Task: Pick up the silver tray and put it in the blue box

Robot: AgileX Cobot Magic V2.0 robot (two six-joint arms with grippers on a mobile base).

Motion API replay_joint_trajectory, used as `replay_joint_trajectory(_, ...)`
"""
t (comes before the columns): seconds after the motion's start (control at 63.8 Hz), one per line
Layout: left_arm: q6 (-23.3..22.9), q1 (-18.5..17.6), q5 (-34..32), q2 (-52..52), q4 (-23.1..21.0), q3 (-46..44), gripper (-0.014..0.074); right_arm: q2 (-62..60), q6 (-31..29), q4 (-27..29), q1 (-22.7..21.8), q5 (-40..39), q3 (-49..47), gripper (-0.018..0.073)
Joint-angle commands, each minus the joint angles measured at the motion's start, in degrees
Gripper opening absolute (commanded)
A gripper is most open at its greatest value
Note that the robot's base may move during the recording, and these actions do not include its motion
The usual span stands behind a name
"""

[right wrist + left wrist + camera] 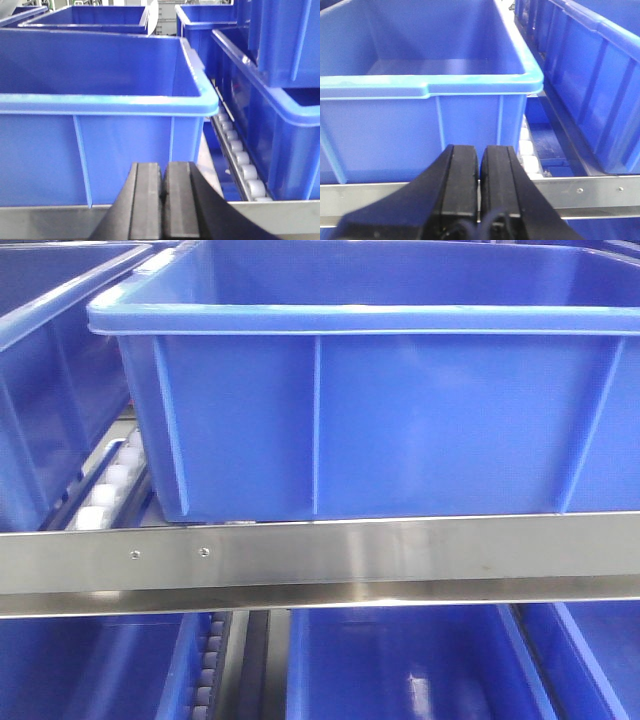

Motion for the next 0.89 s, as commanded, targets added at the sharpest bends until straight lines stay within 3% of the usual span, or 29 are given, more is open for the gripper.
replay_joint_trajectory(0.0,-0.5,0.1,-5.2,-0.9,0.1,-0.1,0.0008,-1.2,-0.7,0.1,-0.4,-4.2,0.2,0.0055)
replay_joint_trajectory(0.877,-0.5,0.1,-5.2,-0.9,0.1,-0.1,0.0008,-1.2,-0.7,0.1,-0.4,-4.2,0.2,0.0055)
